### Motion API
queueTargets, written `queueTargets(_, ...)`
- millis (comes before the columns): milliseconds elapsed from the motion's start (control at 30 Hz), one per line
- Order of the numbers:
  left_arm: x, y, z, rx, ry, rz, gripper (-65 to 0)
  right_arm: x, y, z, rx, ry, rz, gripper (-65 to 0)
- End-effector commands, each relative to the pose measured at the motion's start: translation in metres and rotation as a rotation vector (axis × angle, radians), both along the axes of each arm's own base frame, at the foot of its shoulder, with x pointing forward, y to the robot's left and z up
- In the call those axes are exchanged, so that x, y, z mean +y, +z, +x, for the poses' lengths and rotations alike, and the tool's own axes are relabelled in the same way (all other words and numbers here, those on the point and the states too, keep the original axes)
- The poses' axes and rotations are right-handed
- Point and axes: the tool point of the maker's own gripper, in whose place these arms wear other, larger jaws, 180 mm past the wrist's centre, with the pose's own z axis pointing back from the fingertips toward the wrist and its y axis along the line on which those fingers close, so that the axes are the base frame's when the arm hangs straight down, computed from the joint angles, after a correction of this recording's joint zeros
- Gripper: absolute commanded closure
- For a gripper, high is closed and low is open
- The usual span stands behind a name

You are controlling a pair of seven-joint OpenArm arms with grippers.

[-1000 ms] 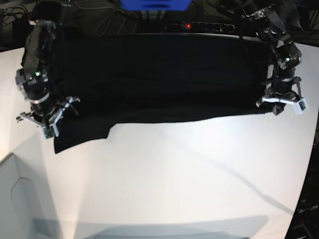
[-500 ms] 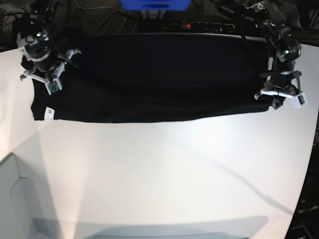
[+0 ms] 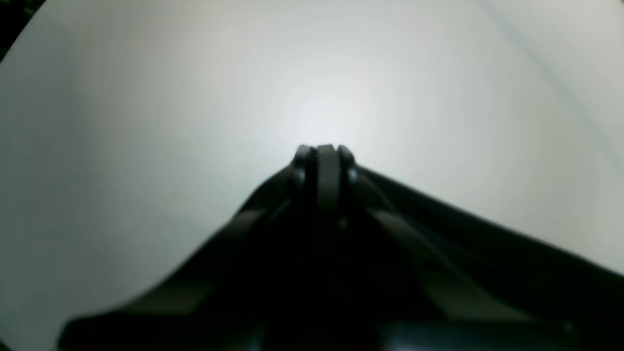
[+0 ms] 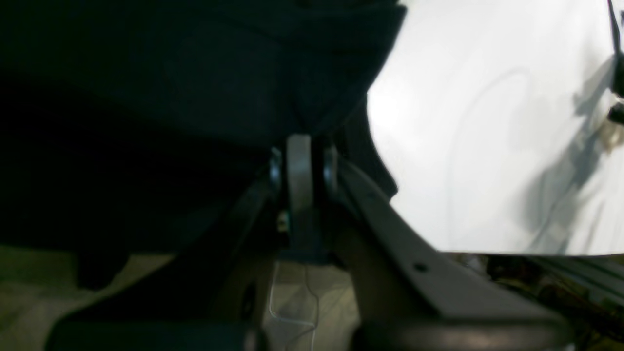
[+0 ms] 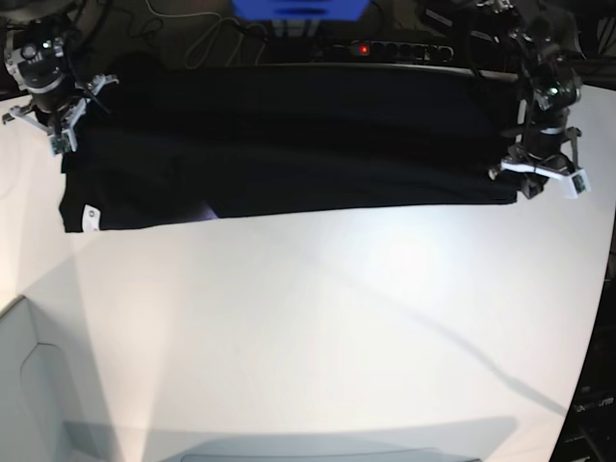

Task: Fold the T-shirt properly
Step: 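Pull the folded shirt toward the robot with both grippers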

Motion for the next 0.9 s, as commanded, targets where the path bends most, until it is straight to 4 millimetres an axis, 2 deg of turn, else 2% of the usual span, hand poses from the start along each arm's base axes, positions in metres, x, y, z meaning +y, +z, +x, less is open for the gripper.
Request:
queueTargets(0, 0.009, 0.016, 0.002, -0.035, -0.005, 0.058, 0.0, -0.005, 0.005, -0.002, 0.007, 0.015, -0.033, 0.0)
queueTargets(100, 0.013, 0.013, -0.002, -0.022, -0.003, 0.066, 0.0, 0.001, -0.002, -0.014, 0.037, 0.012, -0.014, 0.0)
queueTargets(267, 0.033, 0.027, -0.002, -0.051, 0.043, 0.097, 0.0, 0.024, -0.015, -0.025, 0.042, -0.042, 0.068, 0.0)
queueTargets(400, 0.035, 0.032, 0.004, -0.068, 0.041, 0.104, 0.0, 0.044, -0.021, -0.024, 0.050, -0.014, 0.110, 0.0)
queueTargets(600, 0.033, 0.029, 0.002, -0.063, 0.045, 0.094, 0.0, 0.050, -0.025, -0.030, 0.072, -0.001, 0.122, 0.0)
queueTargets(733, 0.039, 0.000, -0.013, 0.013, 0.070, 0.058, 0.0, 0.044, -0.023, -0.027, 0.072, 0.014, 0.103, 0.0)
queueTargets(867, 0.039, -0.016, -0.026, 0.064, 0.075, 0.042, 0.0, 0.042, -0.021, -0.021, 0.057, 0.017, 0.097, 0.0)
